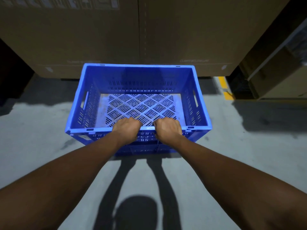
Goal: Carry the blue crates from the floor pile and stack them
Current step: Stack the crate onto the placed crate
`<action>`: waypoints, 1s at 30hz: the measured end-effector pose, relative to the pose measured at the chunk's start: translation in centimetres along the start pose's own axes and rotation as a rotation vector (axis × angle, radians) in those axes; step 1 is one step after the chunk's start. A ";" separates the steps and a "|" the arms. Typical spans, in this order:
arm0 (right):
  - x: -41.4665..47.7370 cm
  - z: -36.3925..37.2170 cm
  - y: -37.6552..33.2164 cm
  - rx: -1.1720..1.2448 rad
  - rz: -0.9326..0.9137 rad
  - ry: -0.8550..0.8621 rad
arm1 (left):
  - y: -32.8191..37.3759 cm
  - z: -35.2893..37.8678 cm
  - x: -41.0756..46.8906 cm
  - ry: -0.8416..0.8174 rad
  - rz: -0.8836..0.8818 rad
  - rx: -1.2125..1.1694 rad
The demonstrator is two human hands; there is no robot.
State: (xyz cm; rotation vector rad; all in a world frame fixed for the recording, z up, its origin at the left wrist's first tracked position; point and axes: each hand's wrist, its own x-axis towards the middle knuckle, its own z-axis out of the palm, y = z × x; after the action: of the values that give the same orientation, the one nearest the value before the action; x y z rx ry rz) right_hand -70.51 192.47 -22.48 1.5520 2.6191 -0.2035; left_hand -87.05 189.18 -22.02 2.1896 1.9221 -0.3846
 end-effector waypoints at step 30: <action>-0.4 0.6 1.0 -0.053 0.001 0.006 | 1.2 1.5 0.8 0.141 0.005 0.089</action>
State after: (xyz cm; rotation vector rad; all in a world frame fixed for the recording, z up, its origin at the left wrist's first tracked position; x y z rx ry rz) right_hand -69.45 192.53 -23.05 1.5394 2.6061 -0.1291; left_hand -85.87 189.34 -23.69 2.3351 2.0076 -0.3292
